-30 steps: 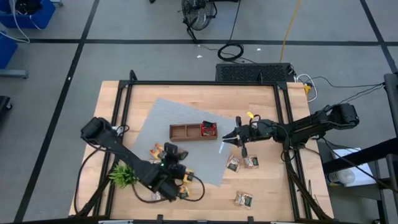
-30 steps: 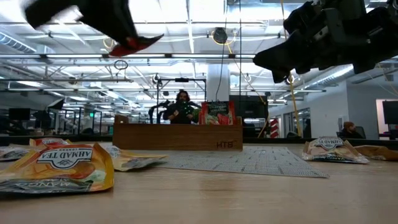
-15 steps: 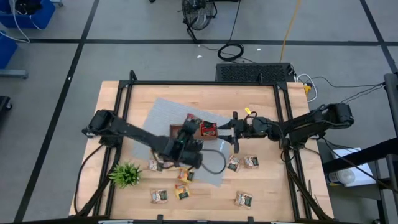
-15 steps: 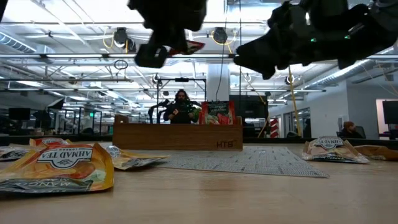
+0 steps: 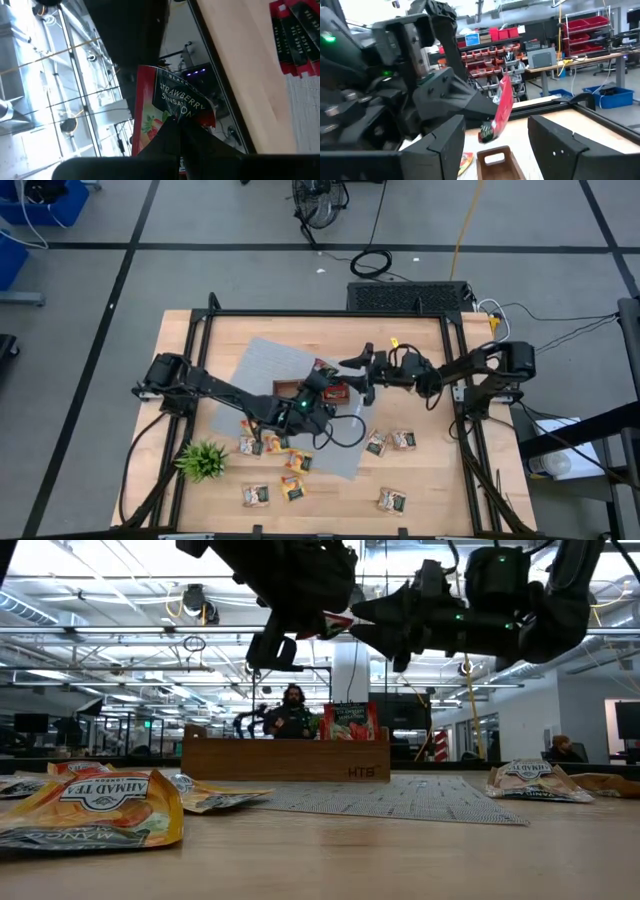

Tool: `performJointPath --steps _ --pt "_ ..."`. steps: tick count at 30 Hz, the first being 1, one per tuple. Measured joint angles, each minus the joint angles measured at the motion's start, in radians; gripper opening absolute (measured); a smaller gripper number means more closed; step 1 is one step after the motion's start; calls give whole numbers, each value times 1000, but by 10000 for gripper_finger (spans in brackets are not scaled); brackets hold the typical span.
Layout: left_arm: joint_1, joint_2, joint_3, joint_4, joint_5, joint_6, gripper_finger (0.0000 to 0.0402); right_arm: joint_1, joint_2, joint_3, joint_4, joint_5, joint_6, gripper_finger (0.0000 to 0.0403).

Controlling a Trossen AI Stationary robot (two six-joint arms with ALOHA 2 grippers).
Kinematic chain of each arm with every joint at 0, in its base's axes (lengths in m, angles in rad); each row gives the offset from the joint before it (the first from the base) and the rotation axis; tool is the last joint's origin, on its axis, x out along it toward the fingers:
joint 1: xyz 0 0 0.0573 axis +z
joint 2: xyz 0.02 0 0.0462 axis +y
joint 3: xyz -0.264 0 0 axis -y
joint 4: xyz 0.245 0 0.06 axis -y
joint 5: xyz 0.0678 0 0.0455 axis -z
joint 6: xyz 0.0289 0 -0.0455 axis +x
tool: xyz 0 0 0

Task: Pick & Place Tea
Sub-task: Put the red tea bag into the wooden organizer

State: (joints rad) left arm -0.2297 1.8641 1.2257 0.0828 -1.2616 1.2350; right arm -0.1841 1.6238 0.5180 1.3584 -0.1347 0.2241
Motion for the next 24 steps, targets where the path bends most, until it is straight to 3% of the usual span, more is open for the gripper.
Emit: performJointPath --steps 11,24 --pt "20 -1 0 108 -11 66 3 6 120 129 -4 -65 26 197" --pt "6 -1 1 101 -50 42 3 -20 125 132 35 -76 25 174"
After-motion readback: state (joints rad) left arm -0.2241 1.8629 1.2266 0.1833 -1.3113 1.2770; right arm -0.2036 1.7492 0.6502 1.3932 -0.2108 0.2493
